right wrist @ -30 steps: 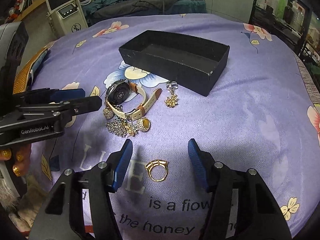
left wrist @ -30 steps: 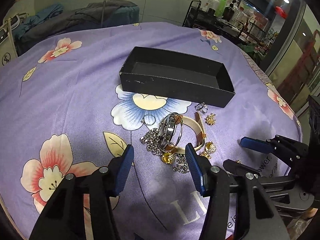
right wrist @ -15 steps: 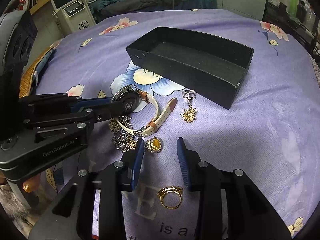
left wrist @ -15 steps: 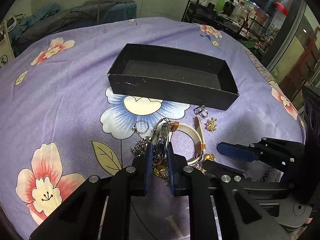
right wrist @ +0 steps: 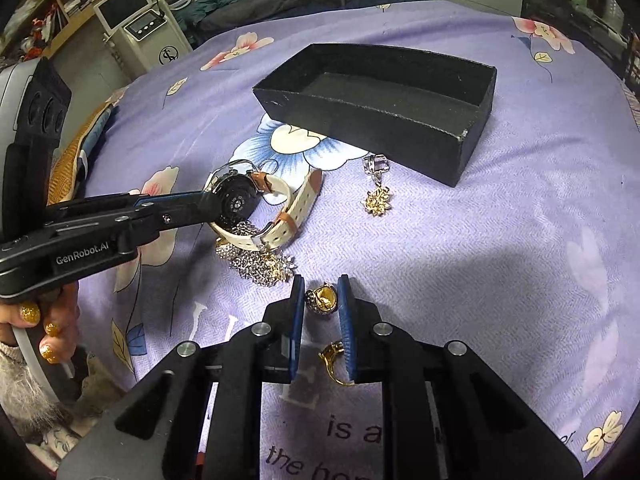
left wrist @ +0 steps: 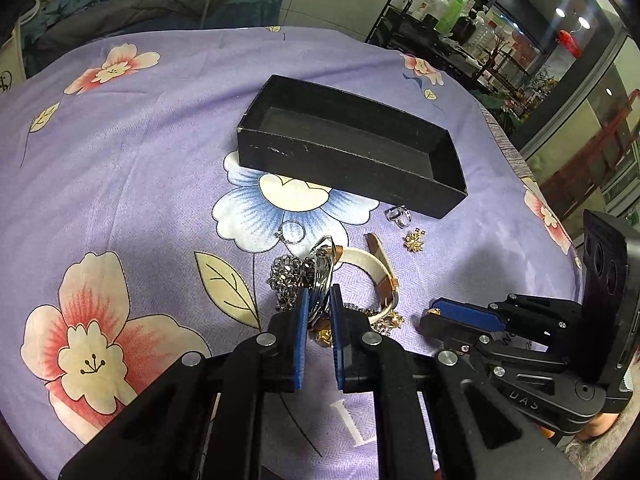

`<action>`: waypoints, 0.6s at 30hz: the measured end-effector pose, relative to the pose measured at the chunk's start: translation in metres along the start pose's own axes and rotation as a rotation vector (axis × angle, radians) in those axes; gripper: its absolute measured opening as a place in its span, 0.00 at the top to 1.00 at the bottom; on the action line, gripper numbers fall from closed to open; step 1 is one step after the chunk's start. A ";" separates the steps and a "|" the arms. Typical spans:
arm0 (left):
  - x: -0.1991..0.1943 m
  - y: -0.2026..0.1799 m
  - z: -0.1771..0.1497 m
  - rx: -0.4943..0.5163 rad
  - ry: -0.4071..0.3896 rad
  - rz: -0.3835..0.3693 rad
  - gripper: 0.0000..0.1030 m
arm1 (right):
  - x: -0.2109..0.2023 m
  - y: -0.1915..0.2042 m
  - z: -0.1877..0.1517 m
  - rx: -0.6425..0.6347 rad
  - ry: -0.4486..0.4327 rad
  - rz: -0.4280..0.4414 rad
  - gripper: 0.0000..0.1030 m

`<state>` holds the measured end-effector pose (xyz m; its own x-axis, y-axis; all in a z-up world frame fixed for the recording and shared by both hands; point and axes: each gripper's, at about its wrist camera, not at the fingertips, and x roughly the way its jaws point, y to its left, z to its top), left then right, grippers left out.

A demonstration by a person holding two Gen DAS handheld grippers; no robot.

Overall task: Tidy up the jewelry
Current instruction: 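Grasp the silver bangle with the left gripper while the right gripper grasps a gold ring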

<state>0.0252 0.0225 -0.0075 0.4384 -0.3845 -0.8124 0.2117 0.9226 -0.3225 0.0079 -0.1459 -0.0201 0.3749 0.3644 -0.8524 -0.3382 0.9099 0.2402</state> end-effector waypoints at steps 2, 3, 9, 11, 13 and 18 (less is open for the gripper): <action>0.001 0.000 0.000 -0.007 0.001 0.001 0.90 | 0.001 0.000 0.000 0.003 0.004 -0.003 0.83; 0.001 0.000 -0.001 -0.011 0.002 -0.003 0.90 | 0.000 0.001 0.001 0.002 0.005 -0.005 0.83; -0.007 0.005 -0.001 -0.021 0.010 -0.070 0.90 | -0.005 0.003 0.006 -0.012 0.008 -0.005 0.83; -0.005 0.007 0.000 -0.022 0.021 -0.069 0.90 | -0.006 0.003 0.007 -0.018 0.012 -0.011 0.83; -0.002 0.009 0.000 -0.018 0.020 -0.028 0.90 | -0.006 0.002 0.007 -0.014 0.014 -0.012 0.83; -0.003 0.008 0.004 -0.015 0.004 -0.019 0.93 | -0.007 0.002 0.007 -0.011 0.014 -0.012 0.83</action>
<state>0.0289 0.0313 -0.0062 0.4309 -0.4017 -0.8080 0.2070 0.9156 -0.3448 0.0110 -0.1454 -0.0103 0.3673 0.3505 -0.8615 -0.3429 0.9121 0.2249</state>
